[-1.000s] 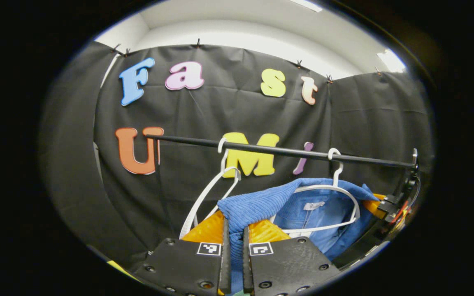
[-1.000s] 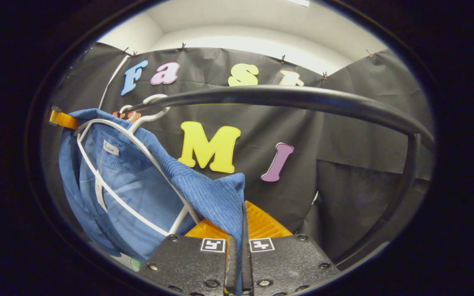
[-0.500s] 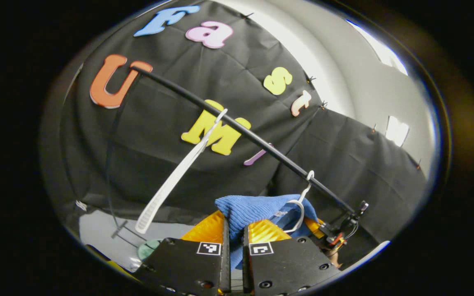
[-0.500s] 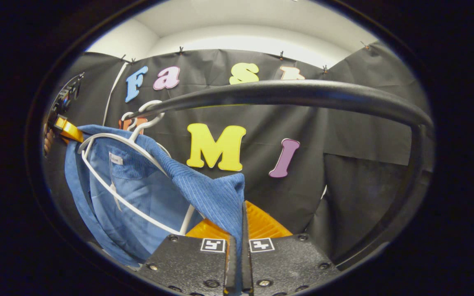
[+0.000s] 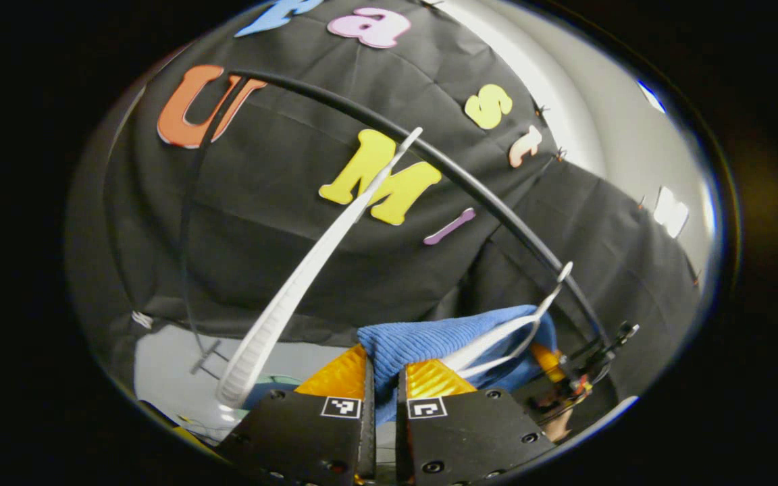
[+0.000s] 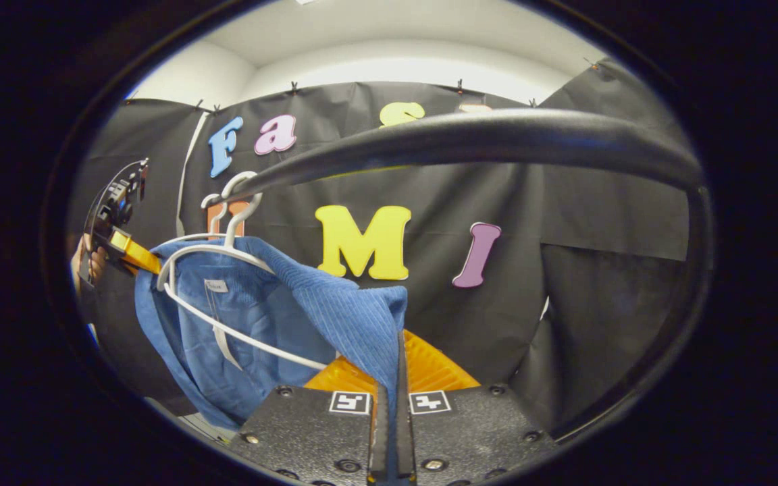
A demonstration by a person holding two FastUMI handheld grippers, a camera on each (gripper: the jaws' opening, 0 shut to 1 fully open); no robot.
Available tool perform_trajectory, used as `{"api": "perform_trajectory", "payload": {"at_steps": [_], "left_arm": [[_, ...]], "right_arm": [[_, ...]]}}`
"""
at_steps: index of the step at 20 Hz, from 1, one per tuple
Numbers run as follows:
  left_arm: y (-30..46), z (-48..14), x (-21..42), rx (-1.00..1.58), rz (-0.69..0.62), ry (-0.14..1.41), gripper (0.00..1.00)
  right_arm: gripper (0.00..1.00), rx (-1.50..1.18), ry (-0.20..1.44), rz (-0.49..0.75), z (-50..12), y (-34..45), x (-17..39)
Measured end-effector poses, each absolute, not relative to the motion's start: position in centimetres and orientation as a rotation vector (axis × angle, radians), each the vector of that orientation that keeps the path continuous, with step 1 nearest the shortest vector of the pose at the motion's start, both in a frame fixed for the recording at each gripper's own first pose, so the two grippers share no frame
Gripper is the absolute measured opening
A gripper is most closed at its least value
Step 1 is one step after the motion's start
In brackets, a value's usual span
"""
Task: Grasp the clothes on the hanger with both hands and then place them into the laundry hamper below.
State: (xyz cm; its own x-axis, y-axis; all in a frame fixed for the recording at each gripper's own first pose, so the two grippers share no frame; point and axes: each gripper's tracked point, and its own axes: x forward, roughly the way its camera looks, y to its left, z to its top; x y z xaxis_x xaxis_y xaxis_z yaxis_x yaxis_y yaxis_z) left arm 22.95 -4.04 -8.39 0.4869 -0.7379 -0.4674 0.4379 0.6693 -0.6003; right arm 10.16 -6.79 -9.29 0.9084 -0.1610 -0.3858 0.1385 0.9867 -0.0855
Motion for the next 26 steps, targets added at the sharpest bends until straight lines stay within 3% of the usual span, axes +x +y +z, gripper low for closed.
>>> {"api": "perform_trajectory", "payload": {"at_steps": [4, 5, 6, 7, 10, 13, 26], "left_arm": [[-4.8, -8.0, 23.4, -0.345, -0.81, 0.674, 0.11], [-4.9, -8.2, 23.9, -0.346, -0.817, 0.663, 0.16], [-5.1, -8.7, 24.0, -0.344, -0.841, 0.662, 0.11], [-5.7, -9.5, 23.5, -0.334, -0.858, 0.664, 0.16], [-5.2, -12.8, 22.2, -0.175, -0.923, 0.684, 0.16], [-5.4, -14.8, 21.2, -0.139, -0.937, 0.724, 0.11], [-11.1, -19.3, 19.3, -0.299, -0.842, 0.708, 0.11]], "right_arm": [[0.08, -0.037, 0.399, -0.194, -9.5, -7.2, 10.2], [0.08, -0.028, 0.401, -0.197, -9.6, -7.3, 10.3], [0.08, -0.011, 0.405, -0.195, -9.8, -7.3, 10.3], [0.08, 0.003, 0.407, -0.186, -10.0, -7.8, 10.6], [0.08, -0.02, 0.405, -0.199, -9.8, -9.0, 11.2], [0.08, -0.017, 0.435, -0.207, -11.1, -9.4, 11.1], [0.08, 0.0, 0.599, -0.305, -20.0, -10.0, 8.4]]}}
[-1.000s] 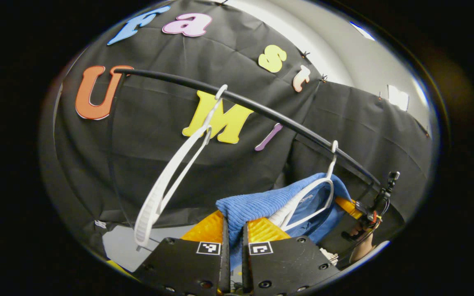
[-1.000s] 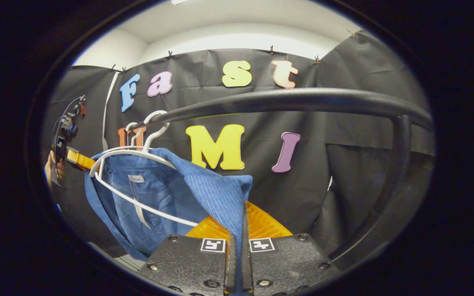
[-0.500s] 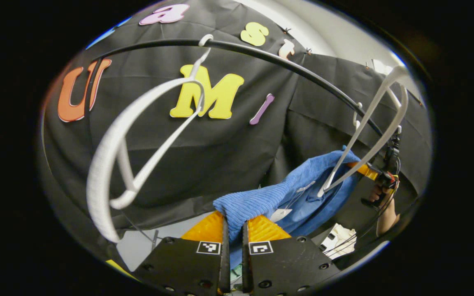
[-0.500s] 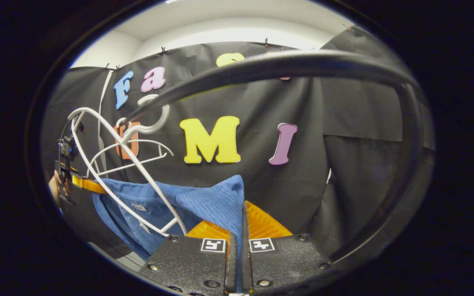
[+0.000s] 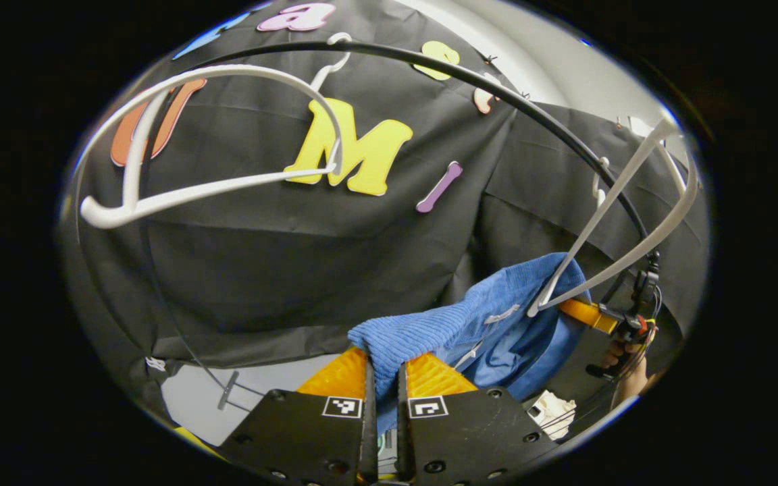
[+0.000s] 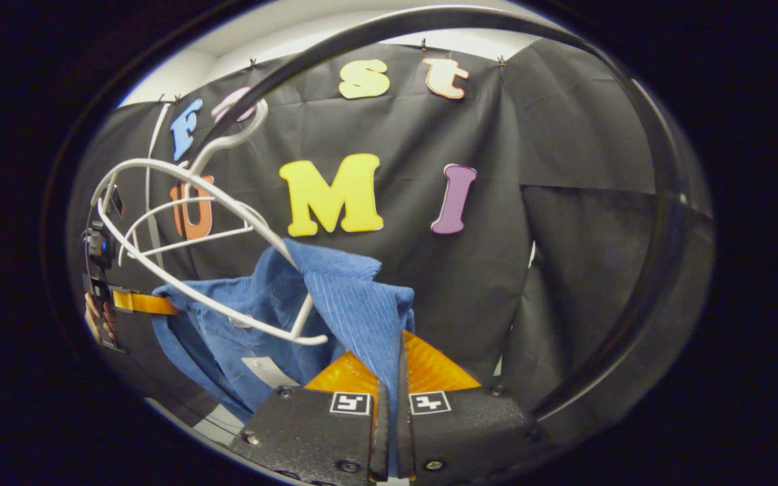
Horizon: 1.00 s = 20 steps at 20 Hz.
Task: Grasp the clothes on the hanger with both hands and then place them into the laundry hamper below.
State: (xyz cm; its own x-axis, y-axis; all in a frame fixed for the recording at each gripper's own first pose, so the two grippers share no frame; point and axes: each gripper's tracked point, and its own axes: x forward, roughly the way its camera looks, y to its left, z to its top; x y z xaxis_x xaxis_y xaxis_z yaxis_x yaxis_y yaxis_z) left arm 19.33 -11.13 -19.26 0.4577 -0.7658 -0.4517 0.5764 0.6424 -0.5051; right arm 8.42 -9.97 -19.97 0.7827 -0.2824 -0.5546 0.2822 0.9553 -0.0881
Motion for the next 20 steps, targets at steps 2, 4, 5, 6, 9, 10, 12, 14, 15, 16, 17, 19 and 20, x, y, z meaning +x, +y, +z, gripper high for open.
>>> {"api": "perform_trajectory", "payload": {"at_steps": [2, 4, 5, 6, 9, 10, 12, 14, 15, 16, 17, 19, 20], "left_arm": [[-11.9, -20.3, 18.8, -0.314, -0.821, 0.723, 0.11], [-12.4, -21.4, 17.3, -0.304, -0.818, 0.738, 0.11], [-12.7, -22.3, 16.6, -0.286, -0.81, 0.752, 0.11], [-12.9, -23.1, 15.9, -0.267, -0.814, 0.765, 0.16], [-14.3, -24.2, 13.8, -0.266, -0.815, 0.785, 0.11], [-14.8, -24.4, 13.2, -0.275, -0.813, 0.786, 0.11], [-15.0, -25.8, 11.9, -0.246, -0.782, 0.793, 0.11], [-15.1, -26.7, 10.4, -0.216, -0.768, 0.785, 0.11], [-15.4, -26.4, 10.1, -0.211, -0.76, 0.78, 0.11], [-15.3, -26.2, 10.0, -0.207, -0.749, 0.77, 0.16], [-15.3, -25.9, 9.9, -0.203, -0.734, 0.754, 0.11], [-15.1, -25.0, 9.1, -0.194, -0.709, 0.724, 0.11], [-15.0, -24.7, 8.7, -0.186, -0.701, 0.713, 0.11]], "right_arm": [[0.08, -0.041, 0.623, -0.322, -21.0, -9.3, 8.0], [0.08, -0.061, 0.638, -0.325, -21.7, -8.8, 8.1], [0.08, -0.063, 0.648, -0.317, -22.0, -8.7, 7.9], [0.08, -0.062, 0.662, -0.306, -22.5, -8.4, 7.7], [0.08, -0.057, 0.691, -0.292, -24.1, -6.6, 5.7], [0.08, -0.056, 0.699, -0.297, -24.6, -6.6, 5.1], [0.08, -0.033, 0.738, -0.293, -26.6, -6.1, 4.5], [0.08, -0.027, 0.778, -0.275, -28.6, -5.0, 3.2], [0.08, -0.03, 0.786, -0.262, -29.0, -4.7, 2.8], [0.08, -0.025, 0.793, -0.246, -29.3, -4.1, 2.8], [0.08, -0.009, 0.794, -0.227, -29.6, -3.4, 2.6], [0.08, 0.014, 0.794, -0.184, -30.0, -1.4, 2.2], [0.08, 0.013, 0.792, -0.156, -29.9, -0.2, 2.2]]}}
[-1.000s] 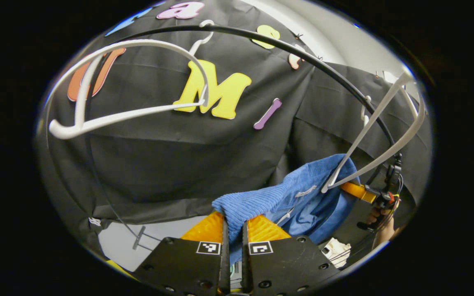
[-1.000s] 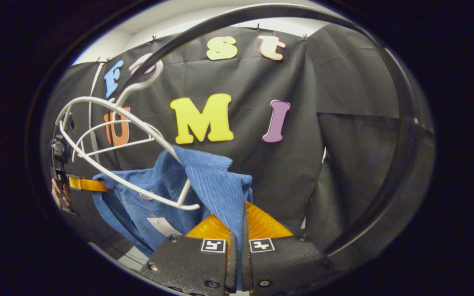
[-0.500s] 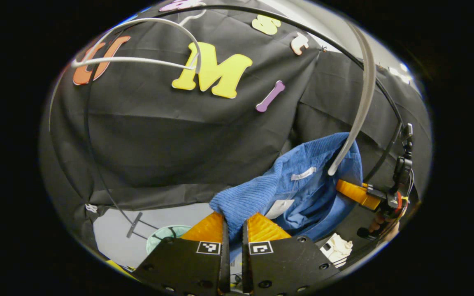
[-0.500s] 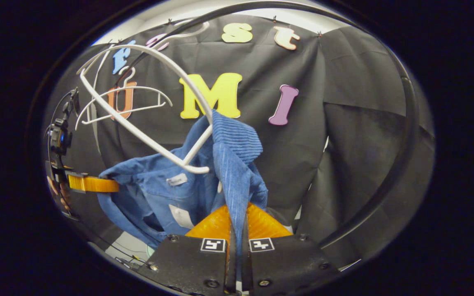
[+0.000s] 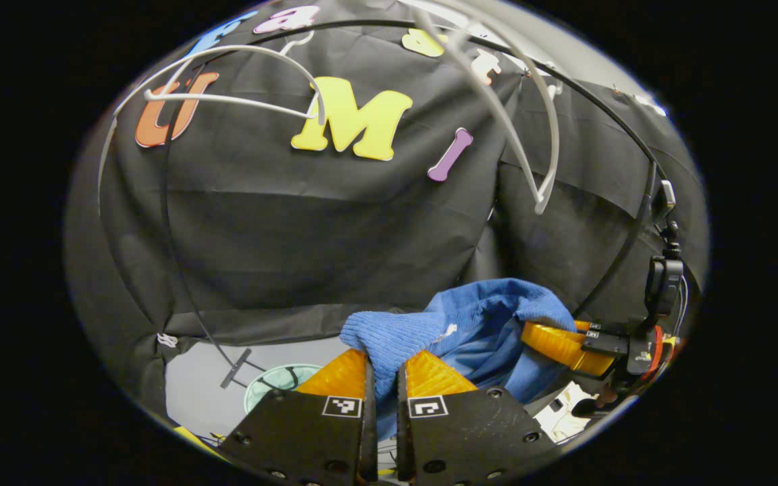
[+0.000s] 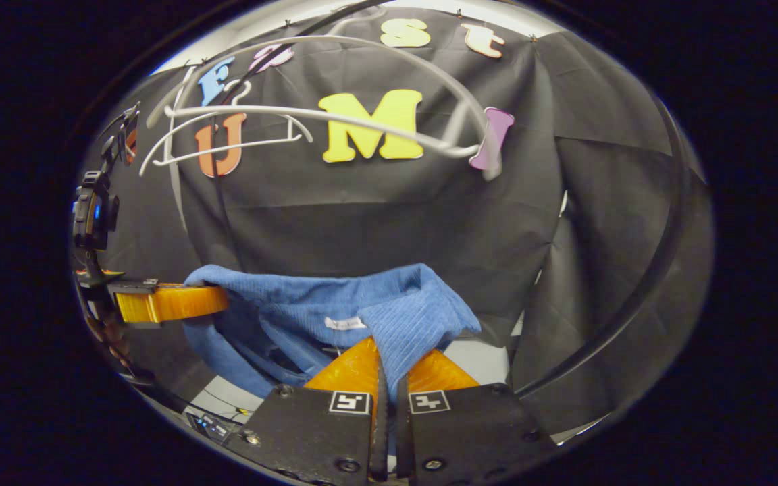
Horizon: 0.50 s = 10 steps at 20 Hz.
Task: Grasp the clothes on the hanger with both hands and then place them into the laundry hamper below.
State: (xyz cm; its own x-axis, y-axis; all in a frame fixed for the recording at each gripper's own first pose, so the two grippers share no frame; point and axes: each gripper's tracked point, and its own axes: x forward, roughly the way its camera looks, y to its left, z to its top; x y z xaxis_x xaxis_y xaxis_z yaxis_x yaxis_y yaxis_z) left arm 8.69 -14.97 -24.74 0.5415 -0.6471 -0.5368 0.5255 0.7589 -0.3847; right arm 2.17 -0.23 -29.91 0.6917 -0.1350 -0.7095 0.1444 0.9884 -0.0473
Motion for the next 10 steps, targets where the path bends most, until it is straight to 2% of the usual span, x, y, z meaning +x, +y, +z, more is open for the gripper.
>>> {"api": "perform_trajectory", "payload": {"at_steps": [1, 2, 10], "left_arm": [[-14.9, -24.5, 8.4, -0.177, -0.692, 0.703, 0.16], [-14.8, -24.2, 8.1, -0.172, -0.686, 0.689, 0.11], [-10.9, -22.5, 8.6, -0.266, -0.593, 0.649, 0.11]], "right_arm": [[0.08, 0.011, 0.788, -0.128, -29.9, 1.0, 2.1], [0.08, 0.016, 0.778, -0.1, -29.8, 2.2, 2.2], [0.08, 0.166, 0.716, 0.097, -29.4, 12.4, 4.6]]}}
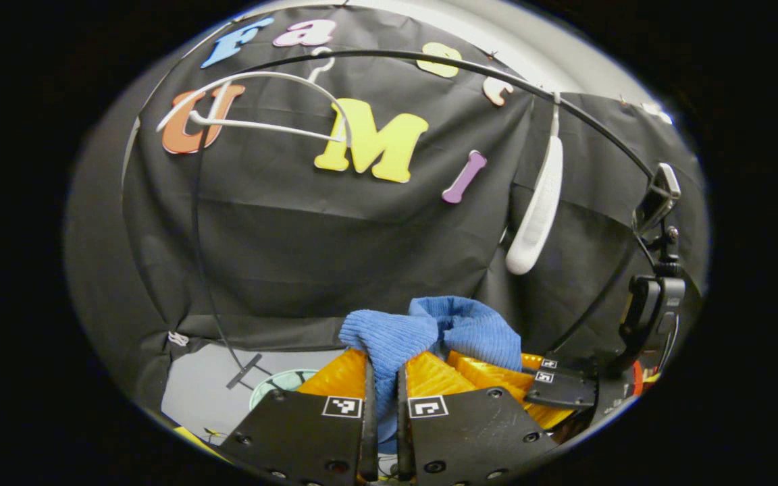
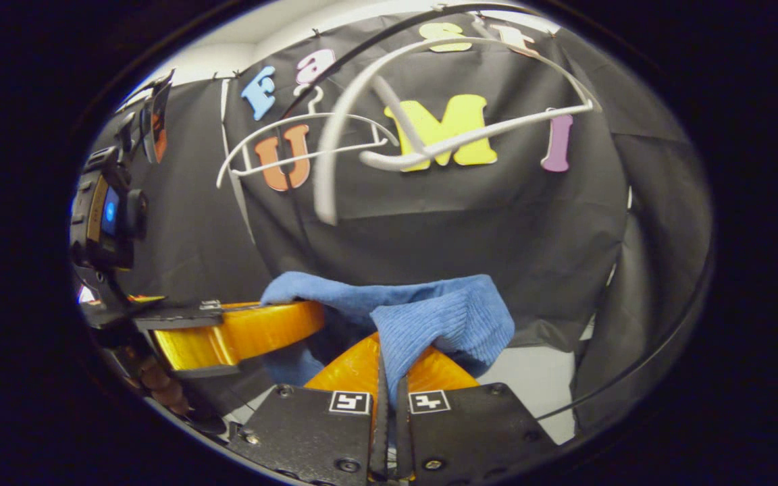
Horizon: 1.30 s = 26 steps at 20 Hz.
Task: Grasp the clothes on the hanger with both hands and then place them into the laundry hamper below.
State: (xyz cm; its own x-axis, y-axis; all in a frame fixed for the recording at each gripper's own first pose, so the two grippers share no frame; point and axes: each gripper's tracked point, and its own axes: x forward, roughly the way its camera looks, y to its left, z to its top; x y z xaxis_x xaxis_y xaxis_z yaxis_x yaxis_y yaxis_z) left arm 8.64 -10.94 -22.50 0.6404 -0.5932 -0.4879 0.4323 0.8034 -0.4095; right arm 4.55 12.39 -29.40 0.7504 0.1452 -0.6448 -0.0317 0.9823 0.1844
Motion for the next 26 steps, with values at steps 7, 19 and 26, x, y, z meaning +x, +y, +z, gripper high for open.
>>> {"api": "perform_trajectory", "payload": {"at_steps": [7, 19, 26], "left_arm": [[-7.4, -20.5, 12.5, -0.305, -0.545, 0.587, 0.11], [-8.0, -28.4, 15.0, -0.257, -0.55, 0.755, 0.25], [-6.9, -33.4, 13.9, -0.147, -0.454, 0.921, 0.86]], "right_arm": [[0.08, 0.159, 0.629, 0.226, -27.3, 17.3, 9.4], [0.33, -0.024, 0.8, 0.15, -36.4, 15.2, 11.7], [0.7, -0.375, 1.031, 0.101, -42.9, 9.1, 7.6]]}}
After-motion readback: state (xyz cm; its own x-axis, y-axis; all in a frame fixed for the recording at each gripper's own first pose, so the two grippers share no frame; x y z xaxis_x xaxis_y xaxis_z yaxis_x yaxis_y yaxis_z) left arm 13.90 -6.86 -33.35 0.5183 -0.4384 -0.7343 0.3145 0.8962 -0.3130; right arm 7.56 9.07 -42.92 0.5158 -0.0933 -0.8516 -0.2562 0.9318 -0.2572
